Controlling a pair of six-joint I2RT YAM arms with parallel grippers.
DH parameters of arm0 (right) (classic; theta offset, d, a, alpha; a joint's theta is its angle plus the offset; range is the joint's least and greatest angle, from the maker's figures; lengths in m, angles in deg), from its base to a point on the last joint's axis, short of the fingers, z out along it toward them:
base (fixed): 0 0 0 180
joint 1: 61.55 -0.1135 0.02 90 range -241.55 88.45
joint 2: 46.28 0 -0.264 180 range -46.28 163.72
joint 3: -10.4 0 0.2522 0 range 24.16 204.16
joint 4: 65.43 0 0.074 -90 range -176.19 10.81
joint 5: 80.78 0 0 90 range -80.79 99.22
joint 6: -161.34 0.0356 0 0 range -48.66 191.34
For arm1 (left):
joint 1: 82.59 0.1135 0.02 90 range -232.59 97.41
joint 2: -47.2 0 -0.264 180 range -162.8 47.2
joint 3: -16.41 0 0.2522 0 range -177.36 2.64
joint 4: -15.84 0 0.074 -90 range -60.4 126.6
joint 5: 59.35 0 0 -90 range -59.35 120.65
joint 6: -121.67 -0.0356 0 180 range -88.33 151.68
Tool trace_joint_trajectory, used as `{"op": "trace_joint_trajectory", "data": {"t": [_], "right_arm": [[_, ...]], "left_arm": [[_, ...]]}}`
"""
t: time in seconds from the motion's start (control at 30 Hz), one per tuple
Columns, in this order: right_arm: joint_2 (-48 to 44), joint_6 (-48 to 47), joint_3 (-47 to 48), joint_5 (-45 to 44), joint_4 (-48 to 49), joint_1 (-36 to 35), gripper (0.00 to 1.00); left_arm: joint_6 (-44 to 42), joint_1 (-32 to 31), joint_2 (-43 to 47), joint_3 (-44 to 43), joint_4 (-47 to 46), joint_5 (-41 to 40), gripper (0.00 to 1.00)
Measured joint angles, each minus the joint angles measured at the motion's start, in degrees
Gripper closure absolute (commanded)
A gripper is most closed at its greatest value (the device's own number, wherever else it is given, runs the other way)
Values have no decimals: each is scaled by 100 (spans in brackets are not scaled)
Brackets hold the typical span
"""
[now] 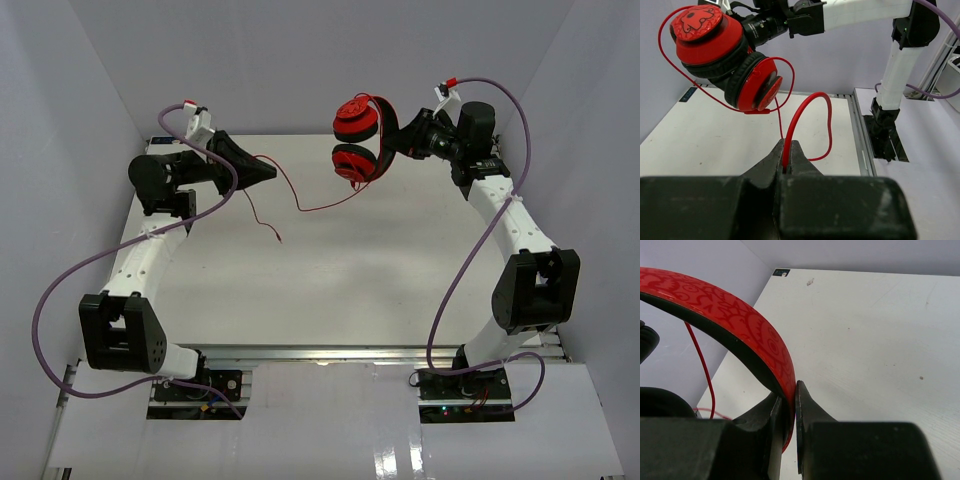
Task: Wrap the headphones
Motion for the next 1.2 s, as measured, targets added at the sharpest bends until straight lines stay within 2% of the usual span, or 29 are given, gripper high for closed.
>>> {"op": "trace_joint_trajectory", "data": {"t": [0.3, 0.43, 0.67, 0.97, 1.2], "right_arm": [[-61, -25, -136, 9, 13, 2, 92], [-74, -30, -194, 9, 10, 6, 92], [-74, -22, -195, 5, 14, 39, 92], [-27, 21, -195, -2, 16, 39, 92], [2, 61, -195, 4, 21, 39, 92]], "left_arm": [[-358, 121, -154, -241, 340, -135, 100], [50, 144, -361, -299, -156, -122, 100], [1365, 83, -458, -264, -1351, 177, 100], [1298, -424, 233, -25, -1072, 549, 100], [526, -437, 307, -503, -147, 608, 100]]}}
